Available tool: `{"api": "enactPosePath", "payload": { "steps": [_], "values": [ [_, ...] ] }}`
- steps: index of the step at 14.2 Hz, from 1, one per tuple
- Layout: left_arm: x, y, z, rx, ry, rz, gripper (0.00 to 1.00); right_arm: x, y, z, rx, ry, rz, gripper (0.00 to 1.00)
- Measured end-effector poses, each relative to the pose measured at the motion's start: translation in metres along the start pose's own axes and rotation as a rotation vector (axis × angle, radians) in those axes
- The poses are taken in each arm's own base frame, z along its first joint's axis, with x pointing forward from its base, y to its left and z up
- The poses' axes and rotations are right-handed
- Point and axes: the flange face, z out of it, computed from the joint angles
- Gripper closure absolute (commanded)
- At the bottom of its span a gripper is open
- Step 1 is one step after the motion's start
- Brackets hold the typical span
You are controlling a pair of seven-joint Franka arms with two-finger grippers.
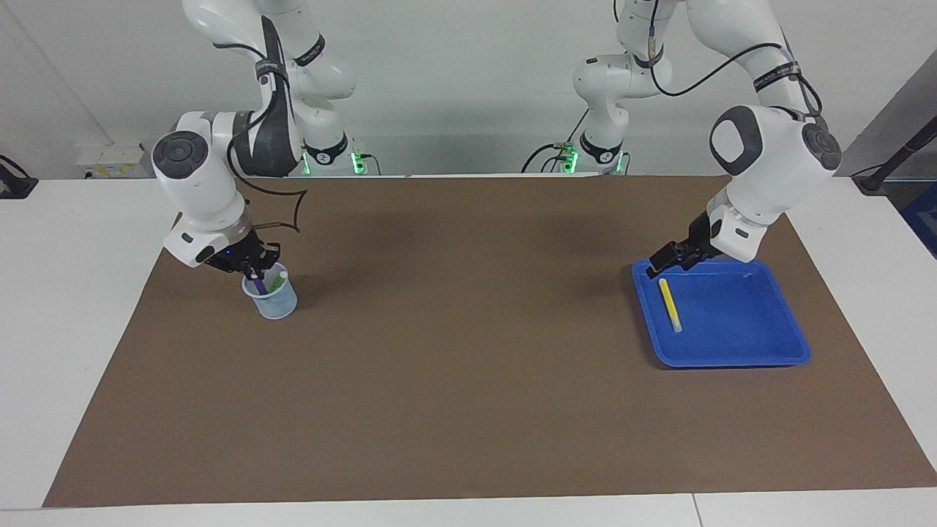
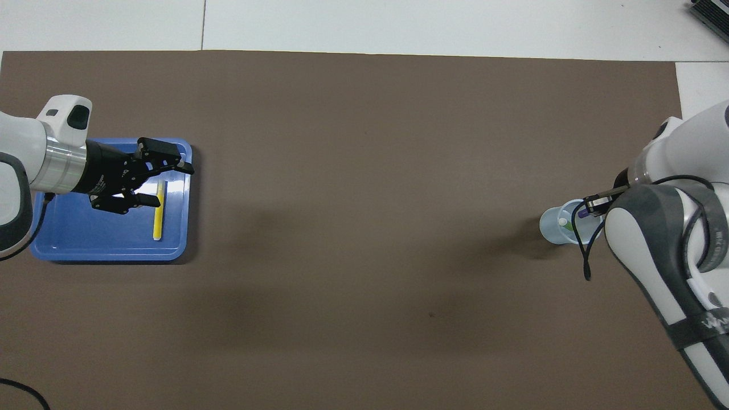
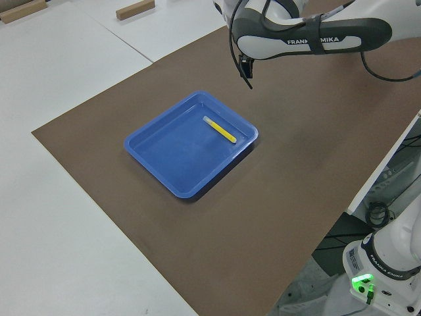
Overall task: Right arm passes pens to left for tray arrangement
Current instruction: 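Grasp the purple pen with the right gripper while the left gripper rises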
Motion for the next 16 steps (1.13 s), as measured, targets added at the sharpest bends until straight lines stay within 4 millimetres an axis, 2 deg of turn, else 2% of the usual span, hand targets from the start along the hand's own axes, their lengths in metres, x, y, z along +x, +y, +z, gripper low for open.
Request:
{"api": "enactPosePath", "payload": {
  "steps": [4, 7, 11, 16],
  "values": [
    [-0.005, 0.009, -0.002, -0.083, -0.033, -0.056, 0.0, 0.001, -0.034, -0.081, -0.013, 0.024, -0.058, 1.0],
    [-0.016, 0.021, 0.002, -0.096, -0.054, -0.097, 0.0, -0.002, -0.069, -0.121, -0.004, 0.061, -0.095, 1.0],
    [-0.034, 0.046, 0.006, -0.209, -0.156, -0.304, 0.0, -0.002, -0.122, -0.14, 0.151, 0.106, 0.058, 1.0],
    [-0.038, 0.053, 0.002, -0.313, -0.266, -0.543, 0.0, 0.011, -0.191, -0.154, 0.367, 0.196, 0.309, 1.0]
  ]
}}
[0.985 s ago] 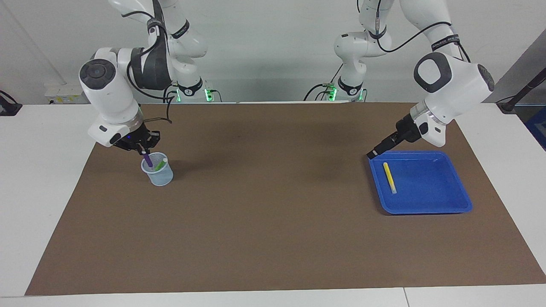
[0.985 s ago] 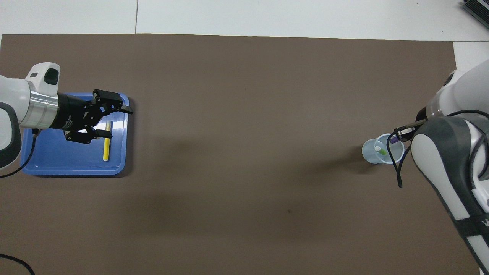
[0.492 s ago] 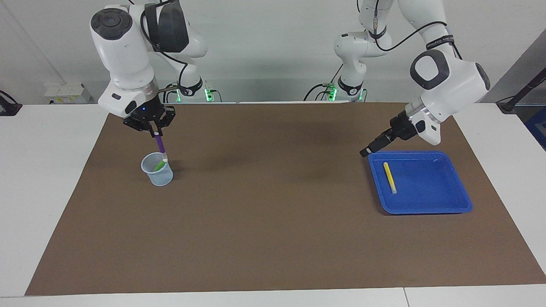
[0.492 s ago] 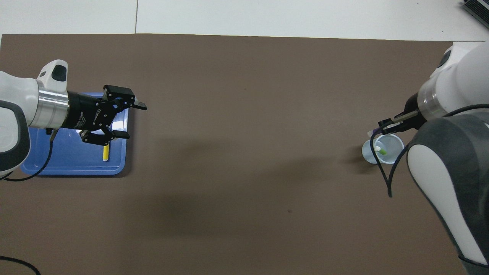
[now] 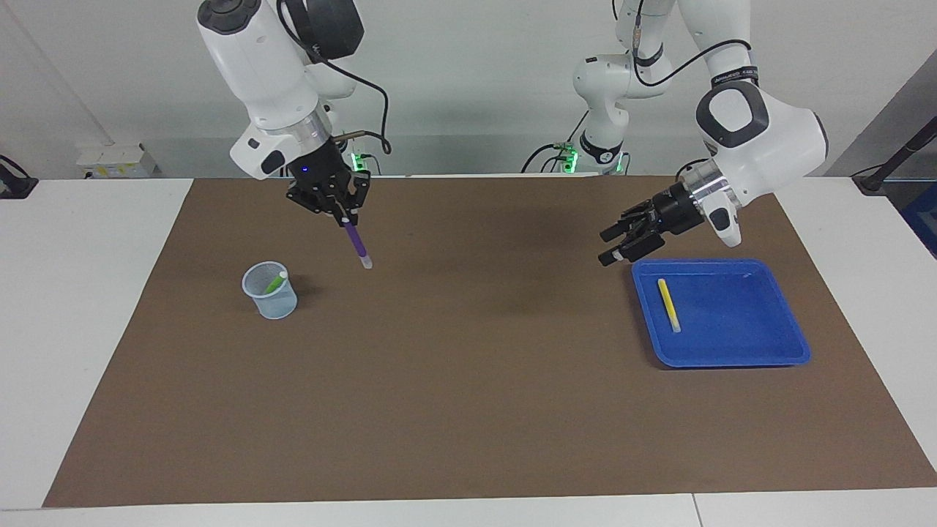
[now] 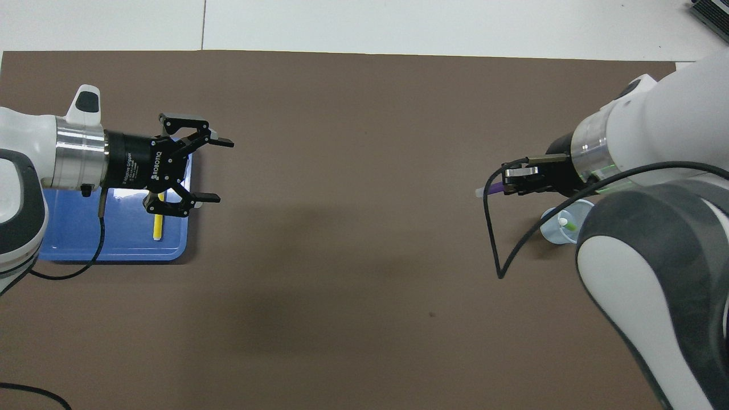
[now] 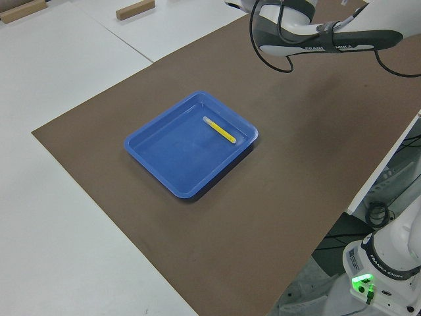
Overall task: Right arm passes pens to left for tray arrangement
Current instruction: 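Grasp the purple pen with the right gripper while the left gripper rises, then bring the purple pen toward the open left gripper with the right gripper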
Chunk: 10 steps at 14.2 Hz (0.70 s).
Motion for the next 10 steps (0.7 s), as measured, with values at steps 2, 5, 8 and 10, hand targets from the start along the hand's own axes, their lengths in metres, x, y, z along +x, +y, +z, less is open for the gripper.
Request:
{"api": "enactPosePath", "payload": {
  "steps": [2, 5, 8, 10],
  "values": [
    [-0.004, -0.001, 0.005, -0.004, -0.02, -0.062, 0.0, -0.006, -0.022, 0.01, 0.064, 0.024, 0.081, 1.0],
    [-0.022, -0.002, 0.022, -0.023, -0.027, -0.128, 0.0, -0.018, -0.051, 0.032, 0.136, 0.065, 0.165, 1.0],
    [-0.053, -0.012, 0.05, -0.066, -0.001, -0.158, 0.0, -0.043, -0.091, 0.059, 0.198, 0.1, 0.274, 1.0],
    [-0.072, -0.015, 0.062, -0.084, 0.013, -0.177, 0.0, -0.058, -0.112, 0.066, 0.239, 0.117, 0.336, 1.0]
  ]
}}
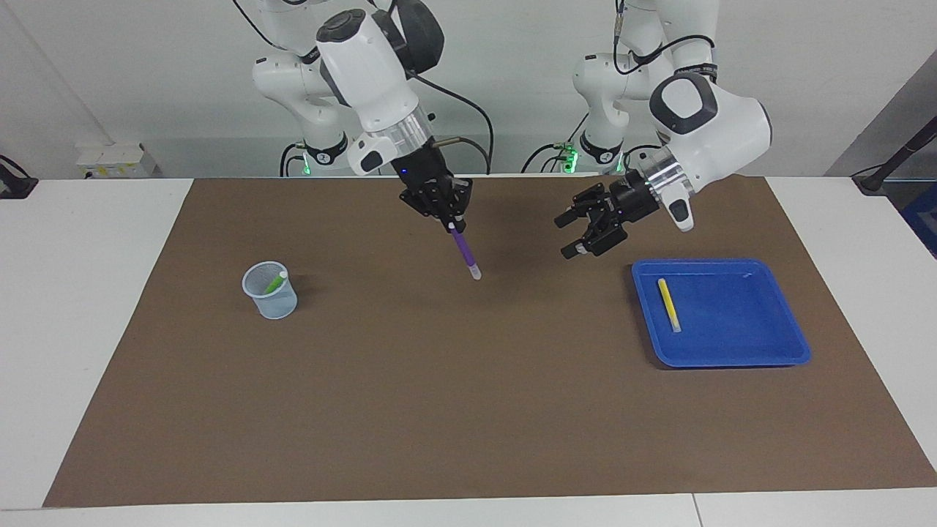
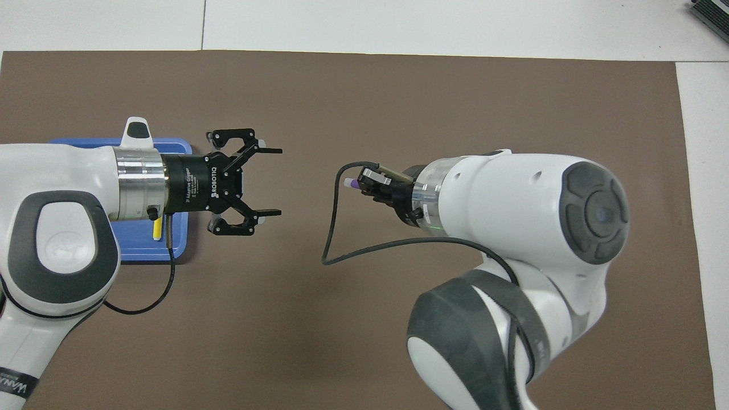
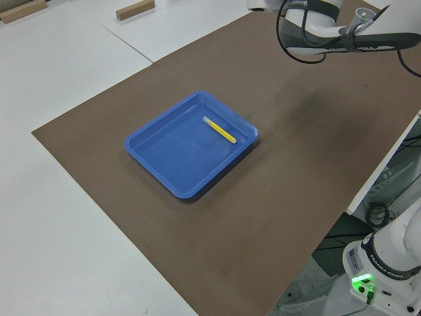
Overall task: Right arm passes pens to left for tray arrangement
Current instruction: 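Bring the purple pen toward the open left gripper with the right gripper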
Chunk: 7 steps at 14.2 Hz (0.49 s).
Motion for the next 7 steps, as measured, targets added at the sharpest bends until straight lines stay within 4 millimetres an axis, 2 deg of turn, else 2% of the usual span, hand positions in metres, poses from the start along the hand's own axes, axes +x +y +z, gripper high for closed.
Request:
{"api": "enactPosePath", "payload": {
  "steps": [2, 3, 4, 7],
  "values": [
    [-0.016, -0.003, 0.013, -0.023, 0.015, 0.001, 0.04, -0.007, -0.004, 0.002, 0.013, 0.003, 0.029, 1.0],
    [-0.023, -0.005, 0.02, -0.032, 0.022, 0.004, 0.11, -0.007, -0.004, 0.002, 0.014, 0.004, 0.031, 1.0],
    [-0.027, -0.008, 0.026, -0.039, 0.029, 0.008, 0.13, -0.007, -0.004, 0.002, 0.014, 0.004, 0.031, 1.0],
    [-0.03, -0.012, 0.036, -0.059, 0.046, -0.001, 0.13, -0.01, -0.006, 0.003, 0.012, 0.0, 0.026, 1.0]
  ]
}}
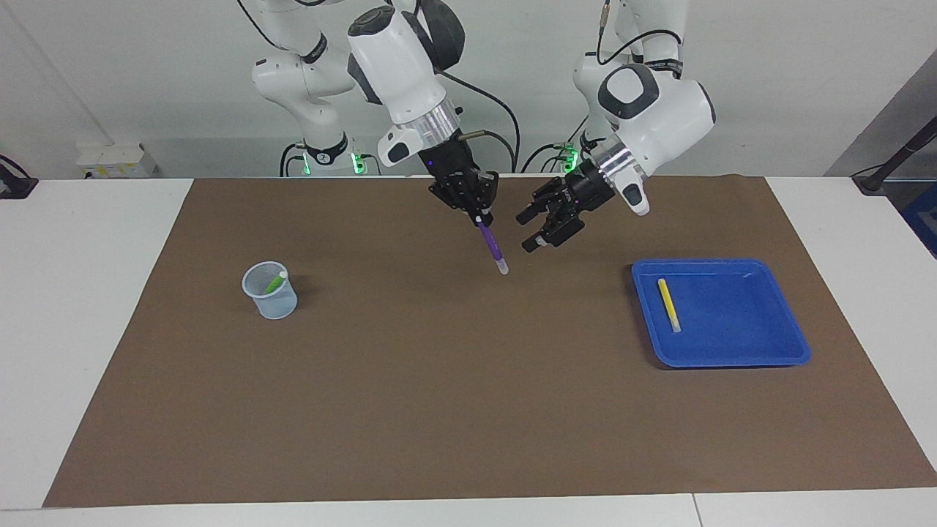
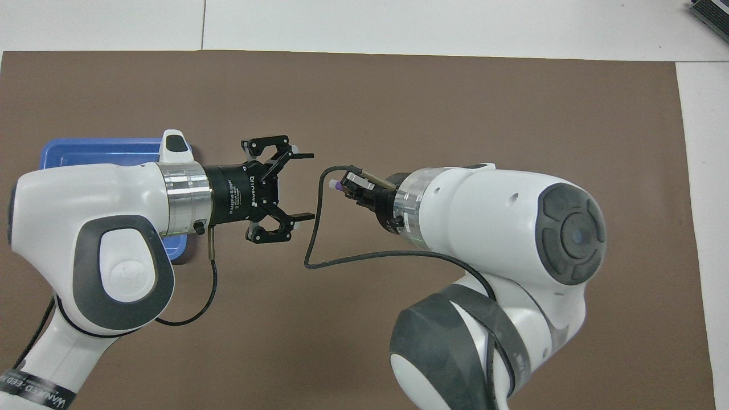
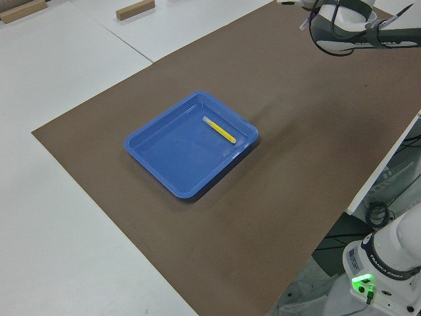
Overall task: Right arm passes pens to left for tray arrangement
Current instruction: 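Bring the purple pen toward the open left gripper with the right gripper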
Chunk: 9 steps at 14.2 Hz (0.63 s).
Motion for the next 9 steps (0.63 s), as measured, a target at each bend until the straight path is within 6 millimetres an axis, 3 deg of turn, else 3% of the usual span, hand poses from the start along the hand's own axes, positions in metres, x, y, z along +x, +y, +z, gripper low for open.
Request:
{"api": "enactPosePath", "payload": {
  "steps": [4, 9],
  "values": [
    [-0.012, -0.018, 0.025, -0.062, 0.016, -0.032, 0.13, -0.001, 0.0, 0.001, -0.001, -0.001, -0.001, 1.0],
    [-0.018, -0.025, 0.034, -0.101, 0.022, -0.067, 0.13, -0.001, 0.0, 0.001, -0.001, -0.002, -0.001, 1.0]
  ]
}}
